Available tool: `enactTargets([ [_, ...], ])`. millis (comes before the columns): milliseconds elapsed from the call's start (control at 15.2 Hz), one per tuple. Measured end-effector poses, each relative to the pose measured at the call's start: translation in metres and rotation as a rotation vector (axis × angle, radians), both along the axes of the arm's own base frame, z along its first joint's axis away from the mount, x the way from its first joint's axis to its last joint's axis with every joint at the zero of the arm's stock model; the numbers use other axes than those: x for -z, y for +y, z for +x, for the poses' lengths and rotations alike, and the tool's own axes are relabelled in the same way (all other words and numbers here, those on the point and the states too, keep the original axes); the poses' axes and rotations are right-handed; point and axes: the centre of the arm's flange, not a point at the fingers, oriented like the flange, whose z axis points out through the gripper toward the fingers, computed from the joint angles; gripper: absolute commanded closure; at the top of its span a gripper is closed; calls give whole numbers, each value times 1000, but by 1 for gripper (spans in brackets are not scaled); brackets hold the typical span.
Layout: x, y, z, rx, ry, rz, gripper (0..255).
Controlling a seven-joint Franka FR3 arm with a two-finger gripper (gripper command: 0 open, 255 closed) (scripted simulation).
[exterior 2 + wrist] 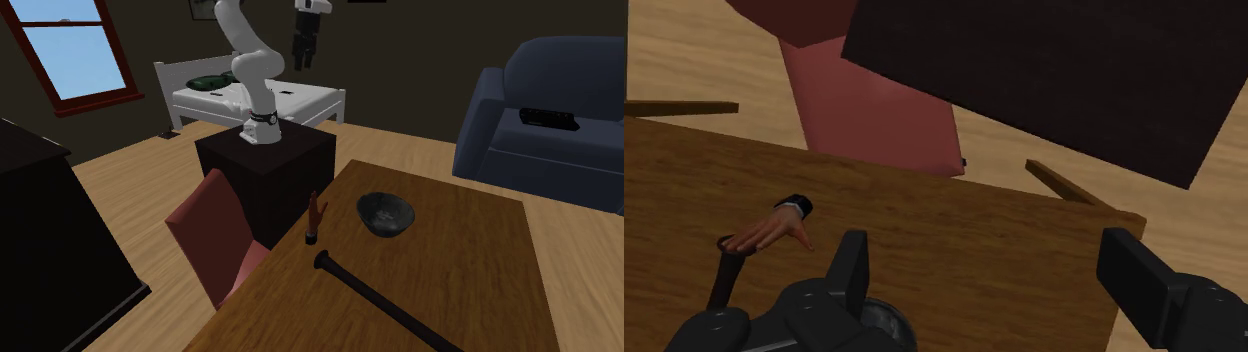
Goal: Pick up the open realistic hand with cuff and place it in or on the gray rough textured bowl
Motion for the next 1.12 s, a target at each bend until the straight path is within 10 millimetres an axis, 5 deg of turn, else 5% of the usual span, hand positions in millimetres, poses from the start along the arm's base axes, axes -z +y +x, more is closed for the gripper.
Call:
enactTargets([
  [1122,162,-111,108,-503,99,33,0],
])
